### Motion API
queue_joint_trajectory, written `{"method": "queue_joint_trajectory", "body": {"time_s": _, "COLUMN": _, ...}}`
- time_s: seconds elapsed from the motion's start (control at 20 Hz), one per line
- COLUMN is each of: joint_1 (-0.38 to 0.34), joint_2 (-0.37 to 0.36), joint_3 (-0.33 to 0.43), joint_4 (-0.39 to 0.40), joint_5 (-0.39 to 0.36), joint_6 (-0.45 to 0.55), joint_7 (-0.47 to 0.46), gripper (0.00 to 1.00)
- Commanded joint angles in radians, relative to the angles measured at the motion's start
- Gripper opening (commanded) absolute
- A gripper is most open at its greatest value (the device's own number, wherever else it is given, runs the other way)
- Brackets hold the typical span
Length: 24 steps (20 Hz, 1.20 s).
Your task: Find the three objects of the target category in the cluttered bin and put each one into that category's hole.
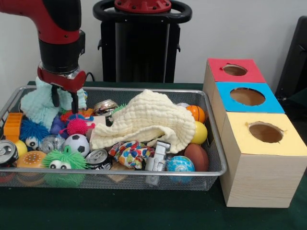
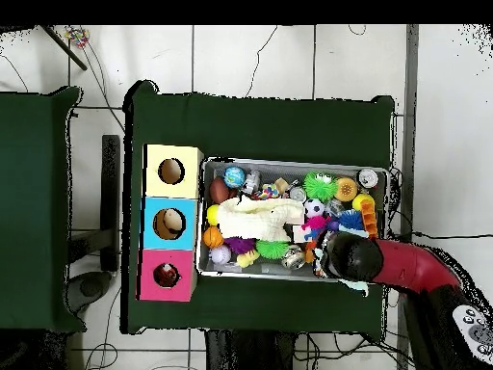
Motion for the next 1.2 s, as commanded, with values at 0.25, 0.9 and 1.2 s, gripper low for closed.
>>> {"method": "queue_joint_trajectory", "body": {"time_s": 0.25, "joint_1": -0.010, "joint_2": -0.110, "joint_3": 0.180, "joint_4": -0.079, "joint_5": 0.068, "joint_6": 0.087, "joint_7": -0.123, "gripper": 1.00}}
{"method": "queue_joint_trajectory", "body": {"time_s": 0.9, "joint_1": 0.064, "joint_2": 0.019, "joint_3": 0.014, "joint_4": -0.131, "joint_5": -0.197, "joint_6": -0.051, "joint_7": -0.073, "gripper": 1.00}}
{"method": "queue_joint_trajectory", "body": {"time_s": 1.2, "joint_1": 0.039, "joint_2": 0.169, "joint_3": -0.002, "joint_4": -0.151, "joint_5": -0.285, "joint_6": -0.177, "joint_7": -0.028, "gripper": 1.00}}
